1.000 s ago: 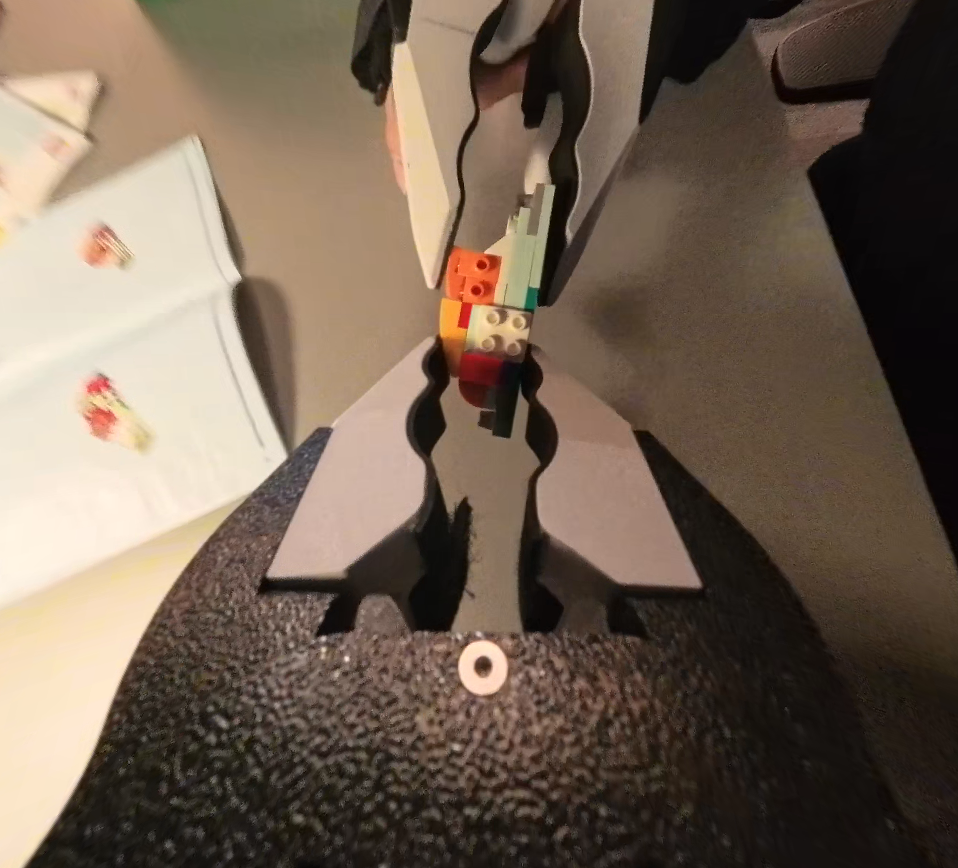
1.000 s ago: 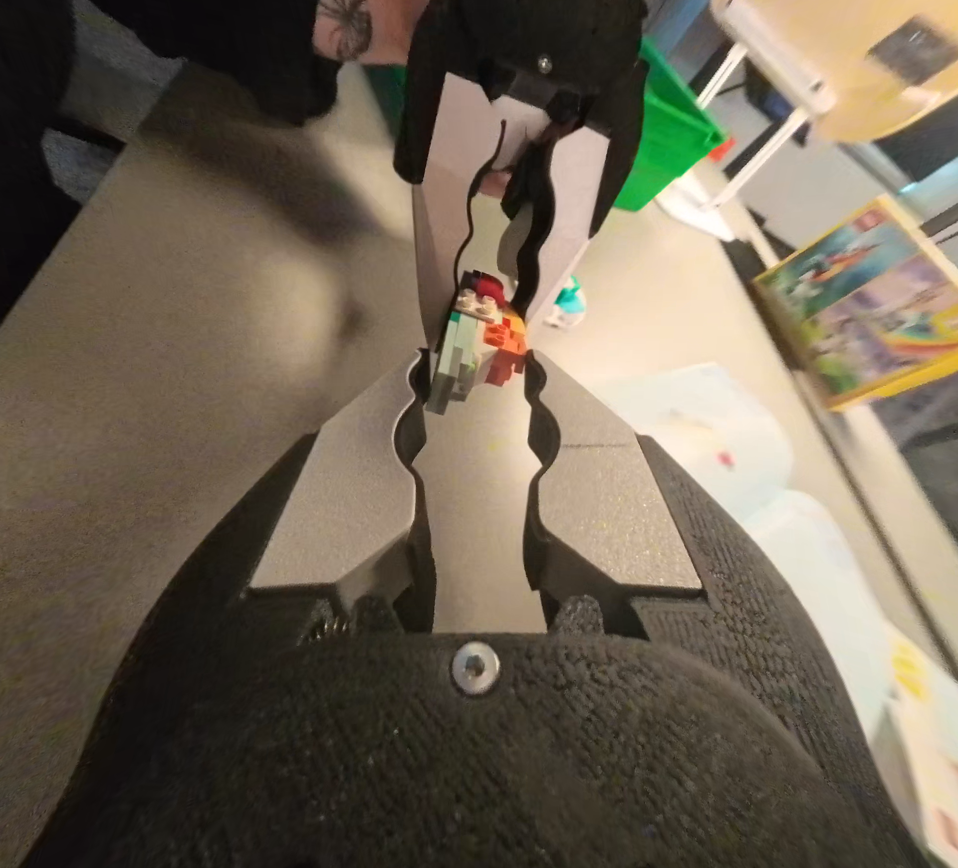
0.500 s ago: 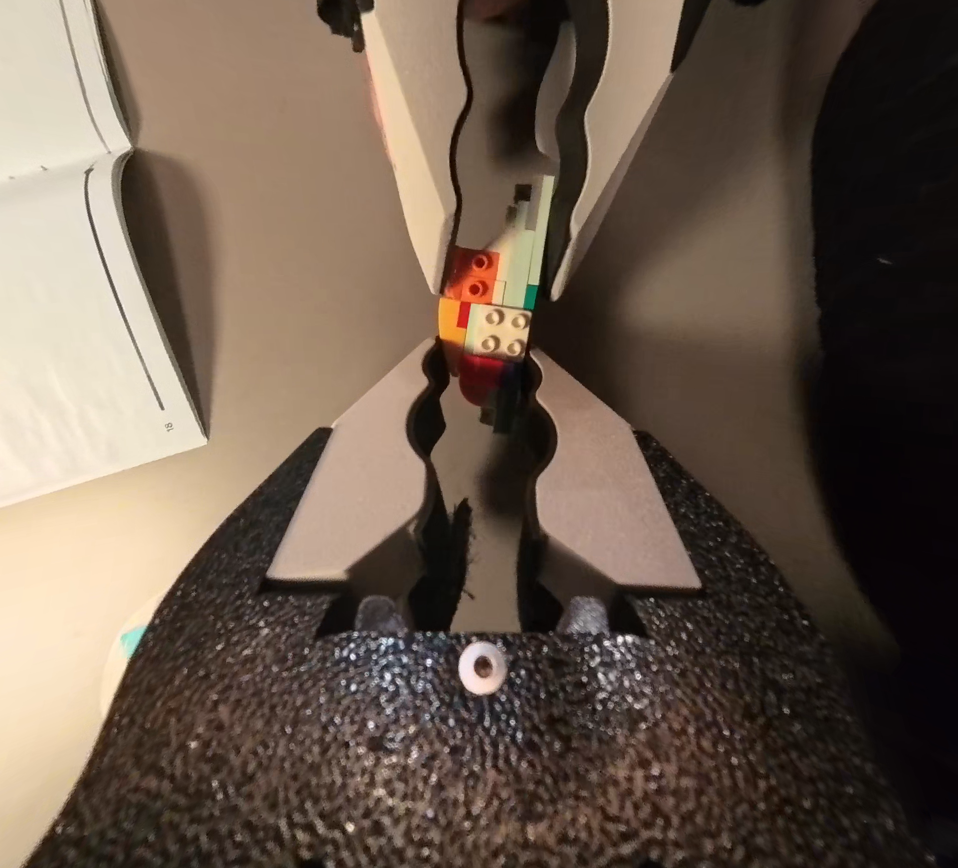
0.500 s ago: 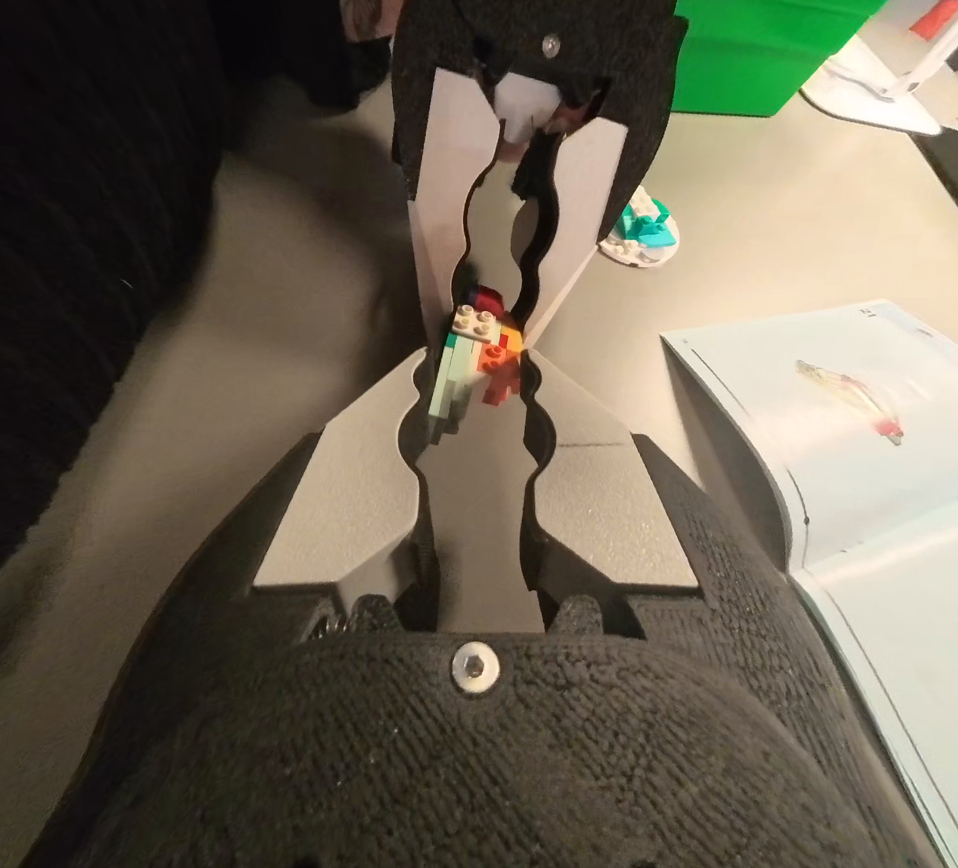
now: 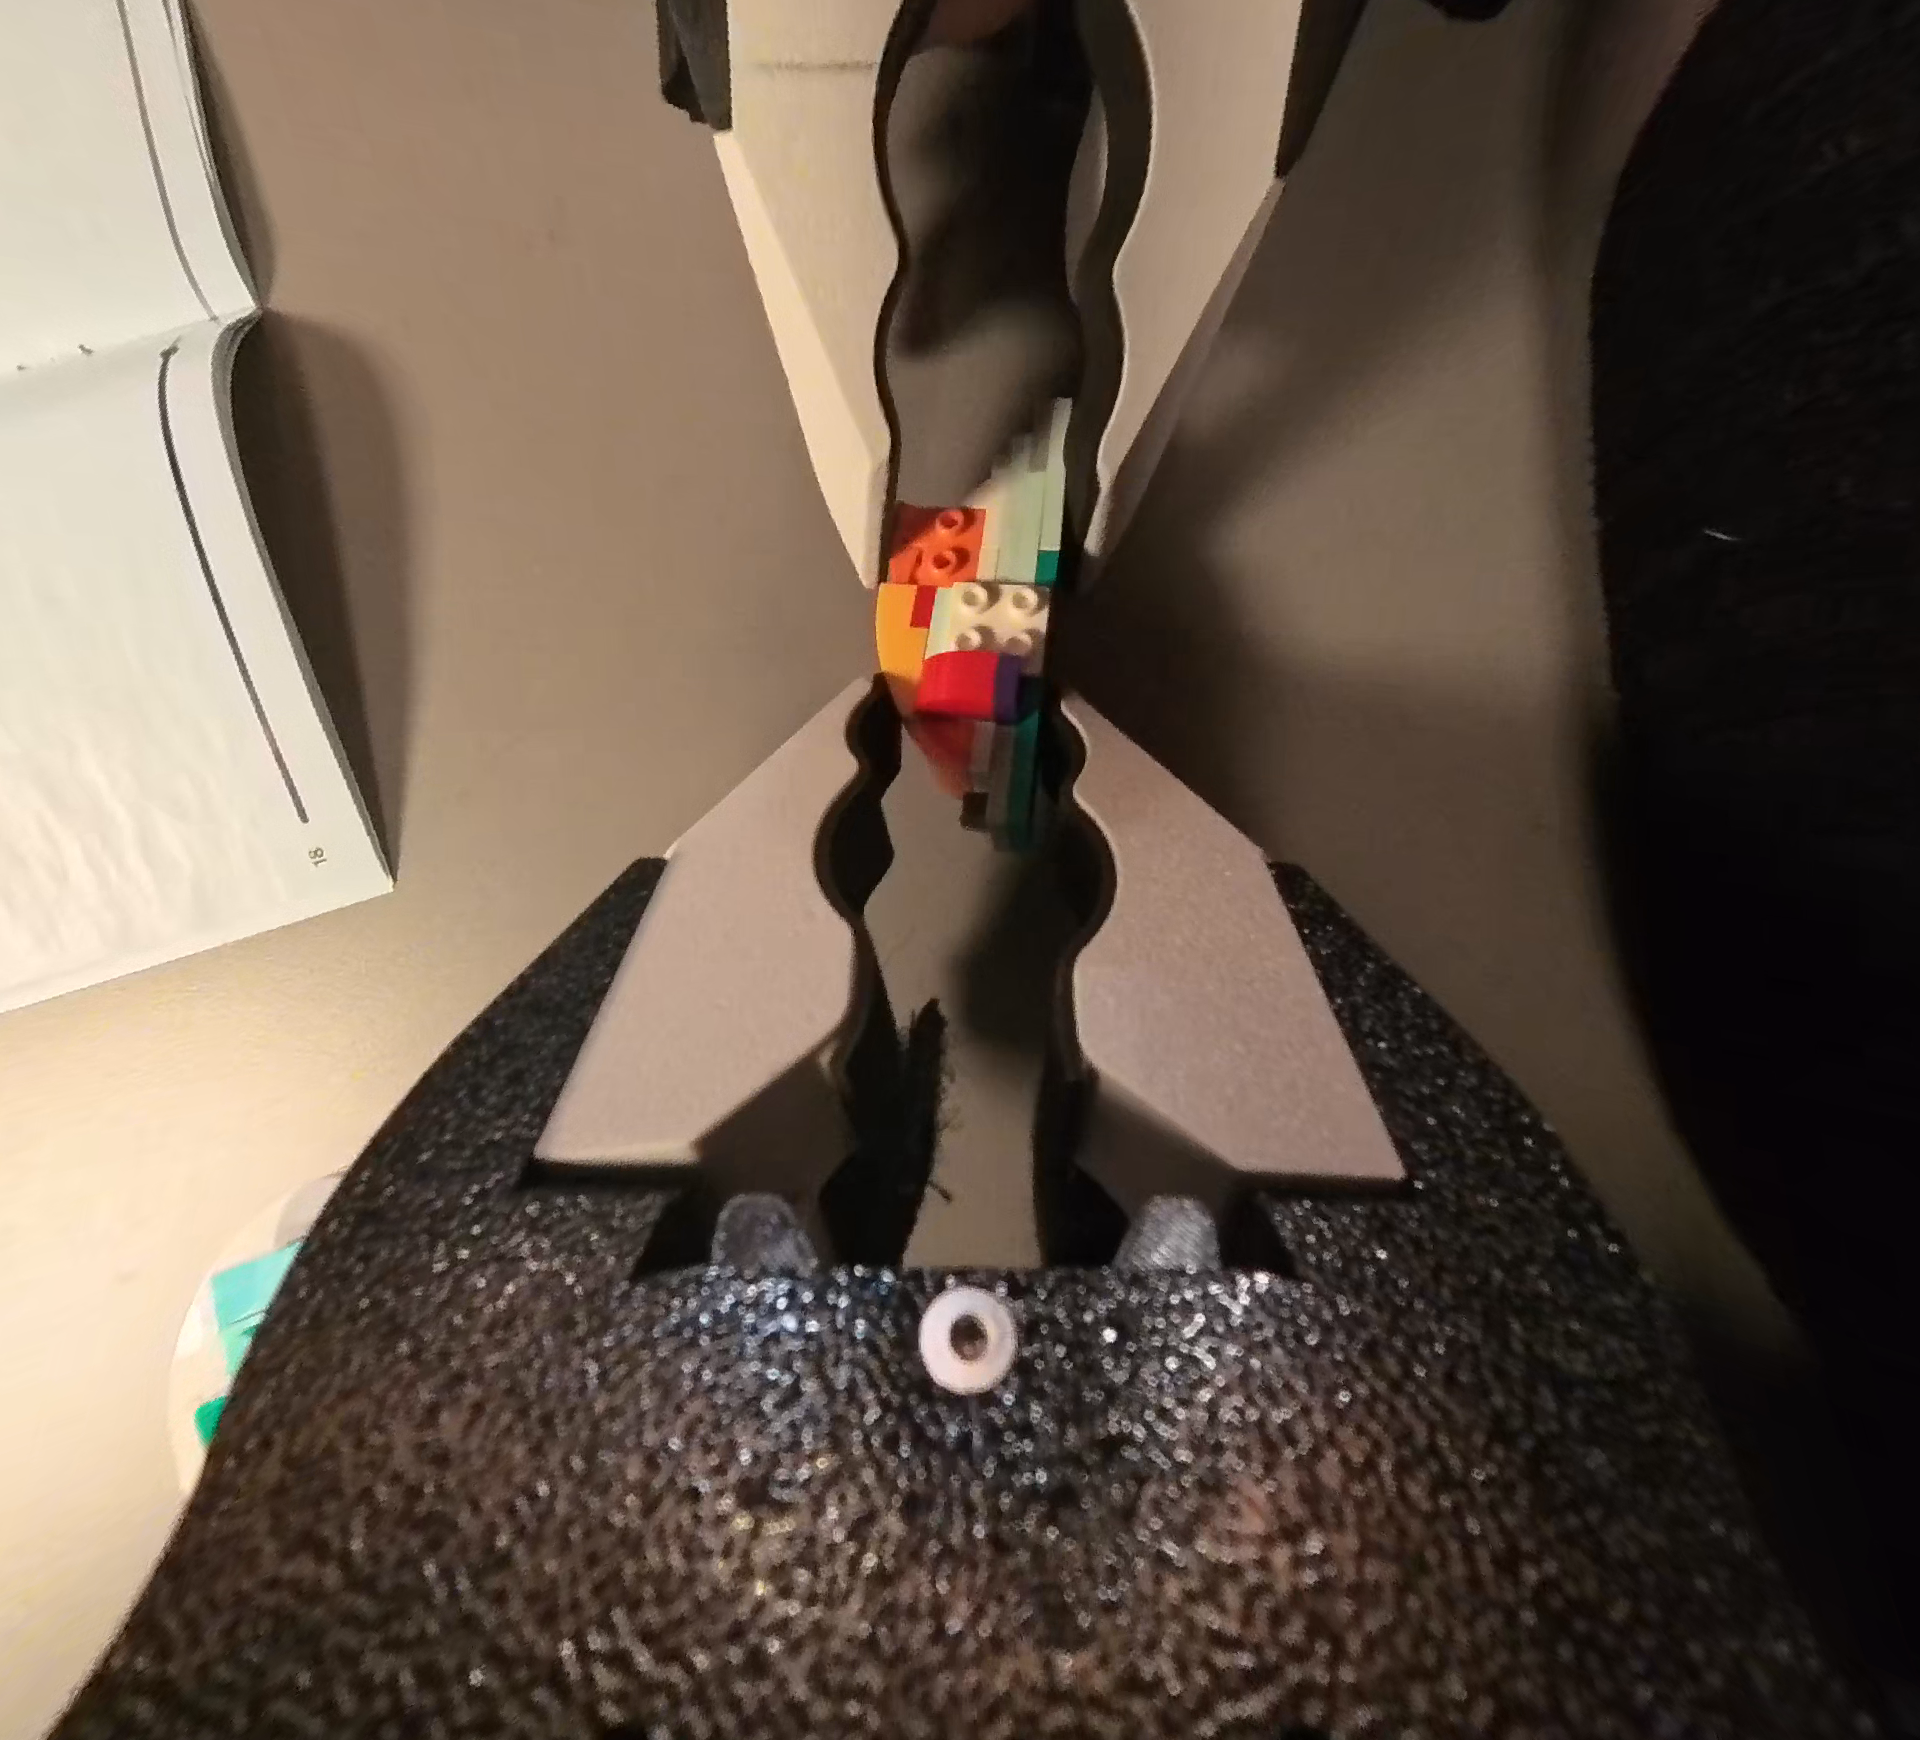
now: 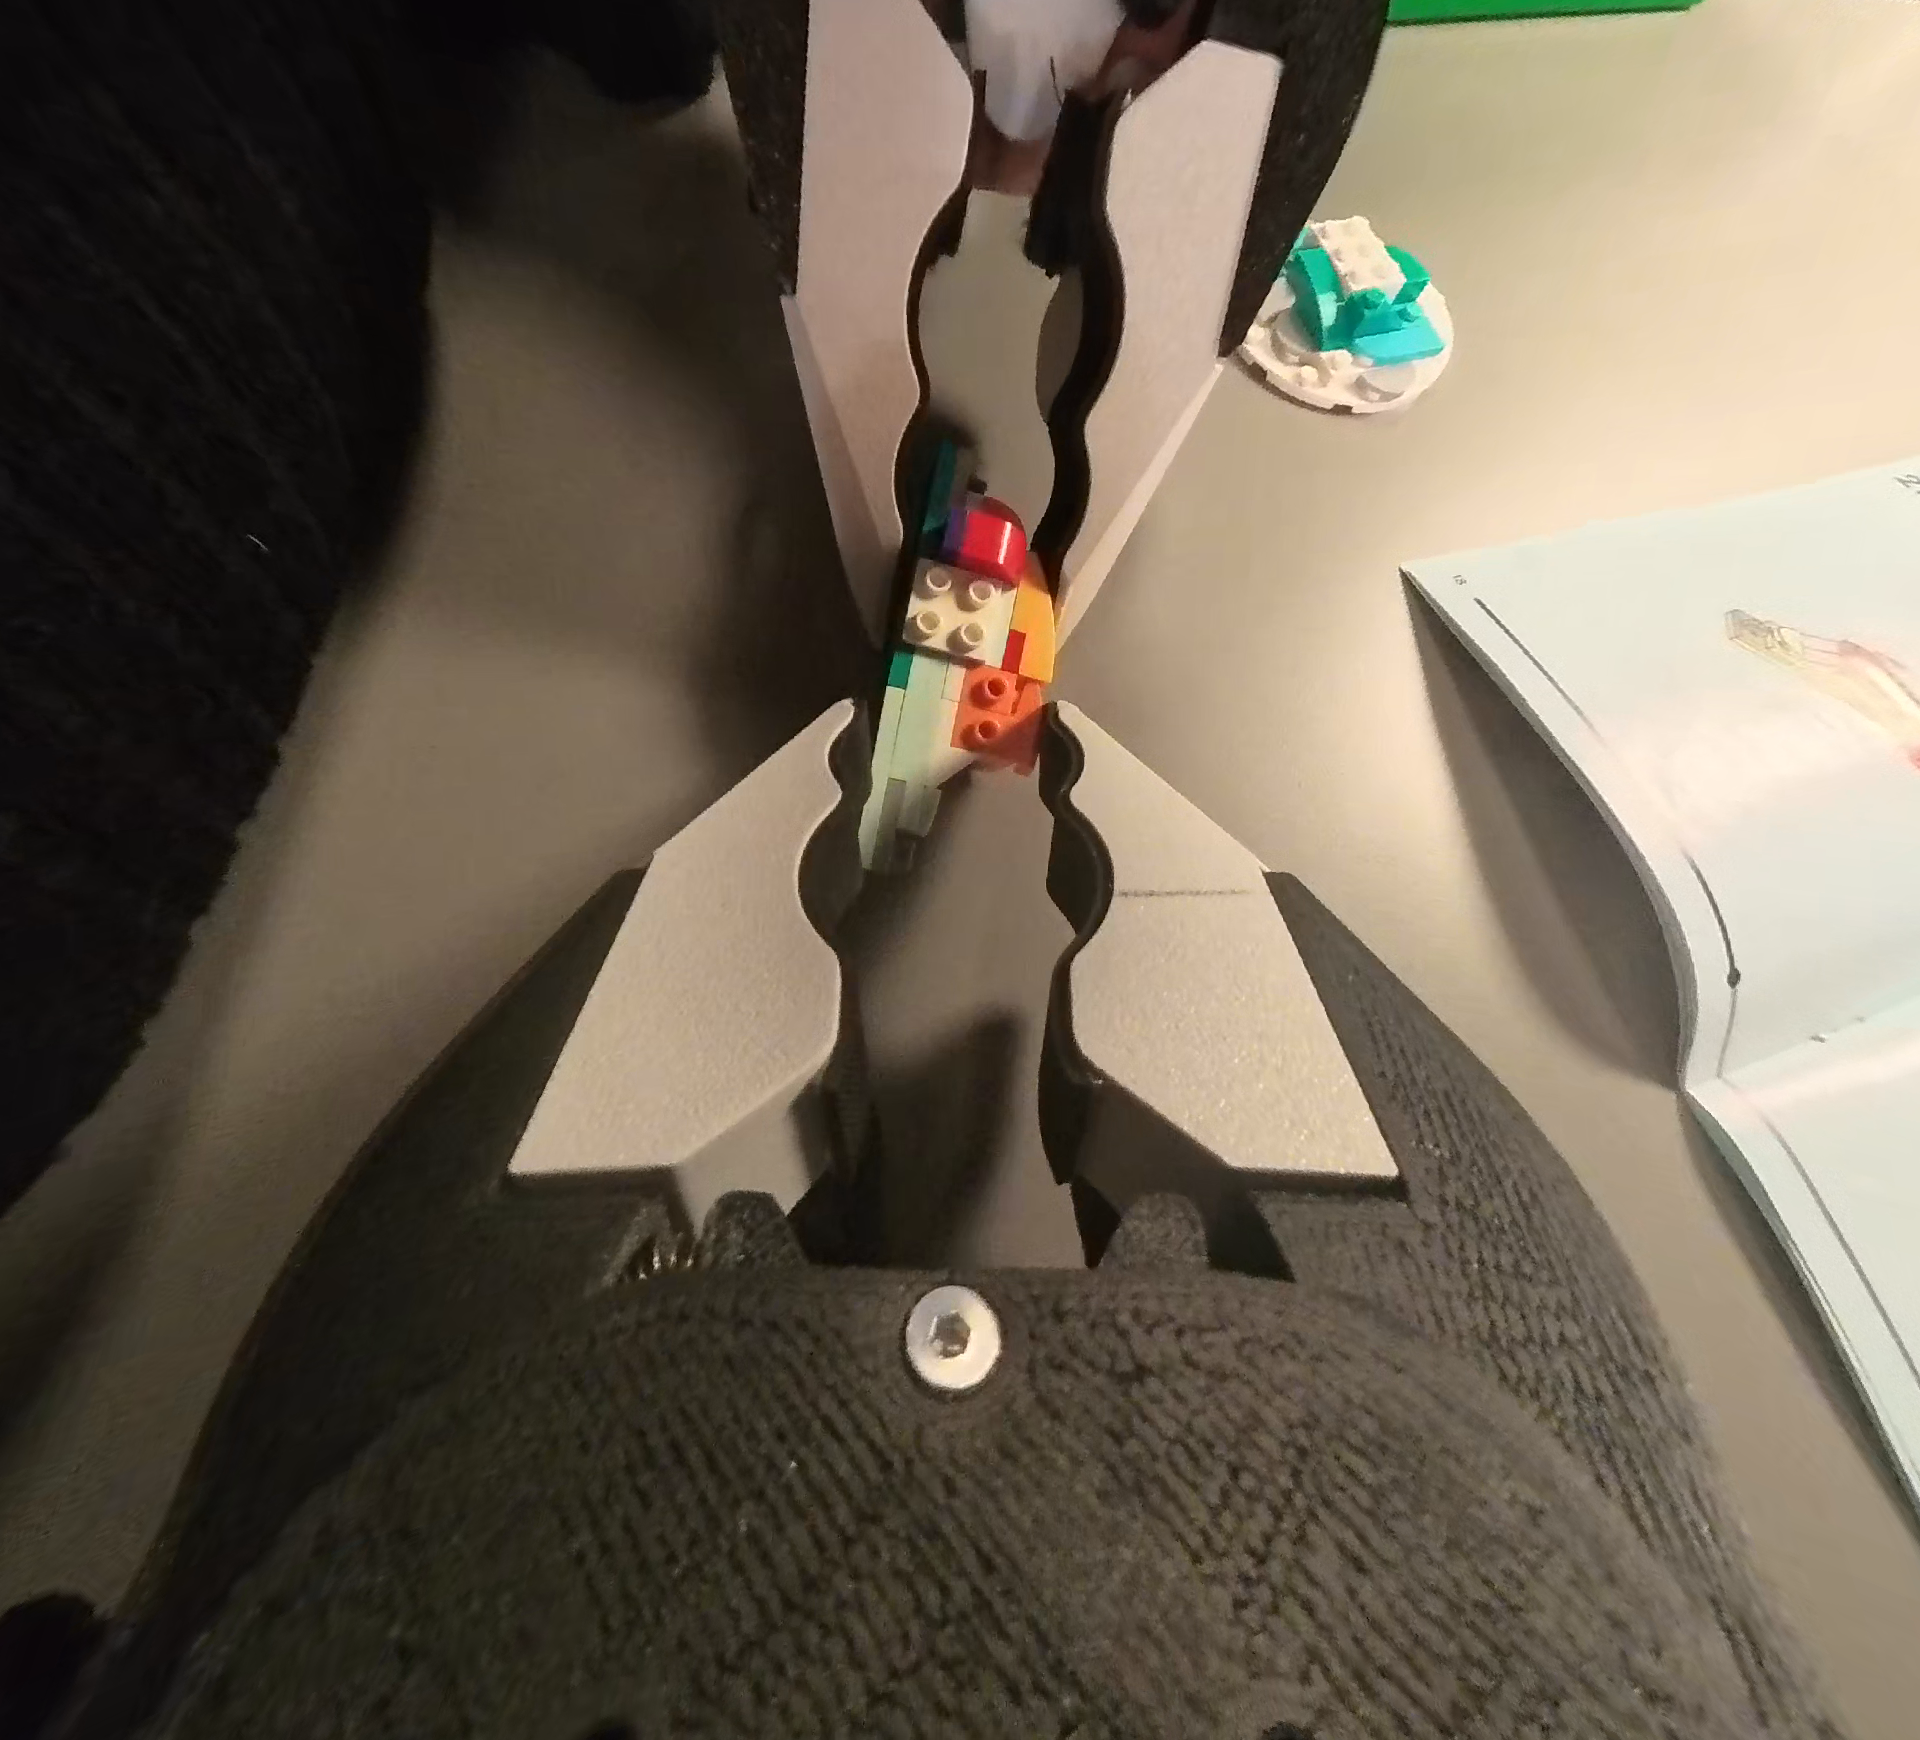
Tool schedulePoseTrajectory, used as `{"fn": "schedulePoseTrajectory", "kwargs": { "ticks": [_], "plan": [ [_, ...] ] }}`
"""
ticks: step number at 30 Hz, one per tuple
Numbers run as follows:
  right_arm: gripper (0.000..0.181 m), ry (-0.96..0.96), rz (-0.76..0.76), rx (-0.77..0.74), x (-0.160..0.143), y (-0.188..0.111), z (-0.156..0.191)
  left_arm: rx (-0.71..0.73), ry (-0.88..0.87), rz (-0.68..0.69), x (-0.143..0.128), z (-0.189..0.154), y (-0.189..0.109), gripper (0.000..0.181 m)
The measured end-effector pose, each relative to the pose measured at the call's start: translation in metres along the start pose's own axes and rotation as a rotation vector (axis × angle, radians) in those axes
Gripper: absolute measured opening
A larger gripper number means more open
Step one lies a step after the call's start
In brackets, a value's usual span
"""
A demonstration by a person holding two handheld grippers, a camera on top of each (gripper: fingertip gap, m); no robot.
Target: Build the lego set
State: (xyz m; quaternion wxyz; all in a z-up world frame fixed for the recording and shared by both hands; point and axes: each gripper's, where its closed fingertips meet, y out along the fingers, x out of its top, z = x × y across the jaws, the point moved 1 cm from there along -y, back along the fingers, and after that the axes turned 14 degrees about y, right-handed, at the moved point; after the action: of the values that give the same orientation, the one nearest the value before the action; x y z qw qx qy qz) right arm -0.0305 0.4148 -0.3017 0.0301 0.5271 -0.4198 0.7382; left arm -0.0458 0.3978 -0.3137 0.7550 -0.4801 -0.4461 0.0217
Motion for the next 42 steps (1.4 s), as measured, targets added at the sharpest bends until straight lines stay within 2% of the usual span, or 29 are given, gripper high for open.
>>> {"fn": "schedulePoseTrajectory", "kwargs": {
  "ticks": [8,15,20,23,37,42],
  "plan": [
    [0.030,-0.138,0.000,0.009,-0.002,-0.001,0.002,-0.009,0.025,-0.013,0.002,-0.002,0.001,0.025],
    [0.030,-0.139,-0.007,0.000,-0.002,-0.002,0.000,-0.002,0.003,-0.036,0.003,-0.001,0.002,0.026],
    [0.030,-0.169,-0.009,-0.016,-0.003,0.000,0.004,0.019,0.026,-0.067,0.008,-0.004,0.006,0.046],
    [0.030,-0.169,-0.012,-0.041,-0.003,-0.002,0.001,0.078,0.088,-0.050,0.008,0.000,0.003,0.028],
    [0.030,-0.113,-0.050,-0.023,0.002,-0.006,0.005,0.255,0.336,-0.046,0.011,0.002,0.000,0.026],
    [0.028,-0.210,-0.024,-0.055,0.001,-0.006,0.008,0.263,0.347,-0.055,0.012,0.000,0.000,0.026]
  ]
}}
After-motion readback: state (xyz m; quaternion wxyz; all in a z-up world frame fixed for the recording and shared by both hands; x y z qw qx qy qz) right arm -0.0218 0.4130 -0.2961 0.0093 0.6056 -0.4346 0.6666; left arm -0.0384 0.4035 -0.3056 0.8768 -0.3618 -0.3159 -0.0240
